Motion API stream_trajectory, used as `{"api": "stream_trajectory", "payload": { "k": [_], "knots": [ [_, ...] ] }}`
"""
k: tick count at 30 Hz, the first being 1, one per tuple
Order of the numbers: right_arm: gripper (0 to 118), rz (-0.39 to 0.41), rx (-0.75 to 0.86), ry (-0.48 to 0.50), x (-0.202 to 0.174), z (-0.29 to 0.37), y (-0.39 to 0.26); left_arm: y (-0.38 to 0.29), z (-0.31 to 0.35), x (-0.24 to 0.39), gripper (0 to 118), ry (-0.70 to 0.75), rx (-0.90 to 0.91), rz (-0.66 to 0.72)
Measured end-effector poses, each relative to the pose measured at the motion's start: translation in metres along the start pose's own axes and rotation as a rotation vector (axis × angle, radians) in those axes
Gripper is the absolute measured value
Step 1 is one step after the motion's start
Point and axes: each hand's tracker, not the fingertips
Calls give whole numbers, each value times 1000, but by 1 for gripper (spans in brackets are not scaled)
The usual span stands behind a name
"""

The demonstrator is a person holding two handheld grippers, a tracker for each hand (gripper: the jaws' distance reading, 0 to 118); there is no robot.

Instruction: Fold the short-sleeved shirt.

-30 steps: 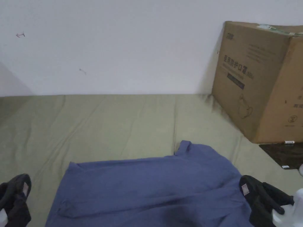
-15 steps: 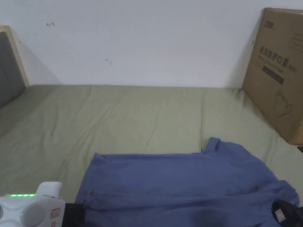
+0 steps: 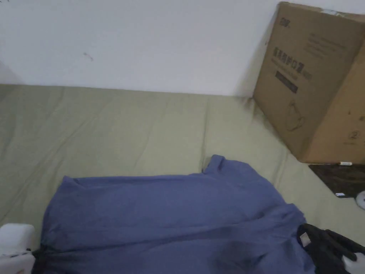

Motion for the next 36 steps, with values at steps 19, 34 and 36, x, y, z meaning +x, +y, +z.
{"api": "stream_trajectory", "payload": {
  "k": [19,34,36],
  "knots": [
    [73,-143,-743,-240,148,-130,-42,26,41,7,5,2,60,78],
    [5,-17,-611,-149,109,-32,26,28,101,-9,5,-7,75,22],
    [5,-17,-621,-136,110,-7,19,8,115,-11,5,-33,36,22]
  ]
}}
